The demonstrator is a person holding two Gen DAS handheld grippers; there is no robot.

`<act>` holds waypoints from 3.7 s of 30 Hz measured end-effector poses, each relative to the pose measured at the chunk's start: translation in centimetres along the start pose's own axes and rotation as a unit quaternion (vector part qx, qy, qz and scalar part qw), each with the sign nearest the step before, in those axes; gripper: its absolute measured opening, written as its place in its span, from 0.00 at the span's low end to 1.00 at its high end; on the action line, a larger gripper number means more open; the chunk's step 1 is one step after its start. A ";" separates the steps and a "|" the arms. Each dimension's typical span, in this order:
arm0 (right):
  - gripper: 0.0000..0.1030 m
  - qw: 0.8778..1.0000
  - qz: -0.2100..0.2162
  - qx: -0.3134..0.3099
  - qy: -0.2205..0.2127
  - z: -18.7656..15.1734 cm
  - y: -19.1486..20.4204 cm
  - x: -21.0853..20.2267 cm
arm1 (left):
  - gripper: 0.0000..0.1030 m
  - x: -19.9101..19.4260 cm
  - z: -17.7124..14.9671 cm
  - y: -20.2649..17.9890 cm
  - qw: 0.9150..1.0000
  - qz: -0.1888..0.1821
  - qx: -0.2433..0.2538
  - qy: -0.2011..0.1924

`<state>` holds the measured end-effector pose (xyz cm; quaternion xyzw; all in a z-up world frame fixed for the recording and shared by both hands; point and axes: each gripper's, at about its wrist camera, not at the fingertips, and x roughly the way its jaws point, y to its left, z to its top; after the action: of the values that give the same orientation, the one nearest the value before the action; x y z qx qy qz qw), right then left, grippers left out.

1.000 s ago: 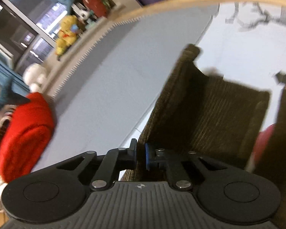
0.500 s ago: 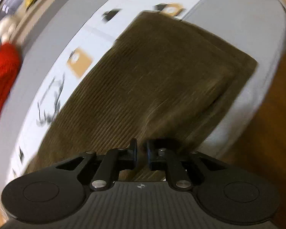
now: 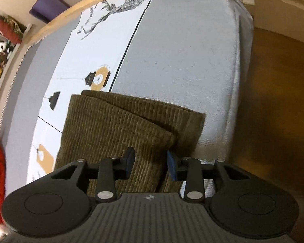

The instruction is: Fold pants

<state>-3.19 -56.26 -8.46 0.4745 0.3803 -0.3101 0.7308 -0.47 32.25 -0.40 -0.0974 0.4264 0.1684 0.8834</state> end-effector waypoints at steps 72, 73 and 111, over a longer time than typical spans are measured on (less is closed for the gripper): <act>0.26 0.980 -0.050 -0.147 -0.126 -1.6 4.1 -3.5 | 0.60 5.3 -3.6 -10.5 0.966 -0.068 0.223 0.110; 0.26 0.971 -0.040 -0.183 -0.148 -2.9 5.7 -4.7 | 0.60 5.2 -3.6 -10.5 0.967 -0.069 0.222 0.108; 0.51 0.536 0.252 -0.801 0.085 -49.9 17.5 -7.4 | 0.77 3.8 -1.2 -17.1 0.961 -0.229 0.118 0.098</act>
<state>-5.82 -2.93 -7.20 -0.2088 0.3951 0.3629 0.8177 7.37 16.90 -3.69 -0.1033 0.4937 -0.1005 0.8576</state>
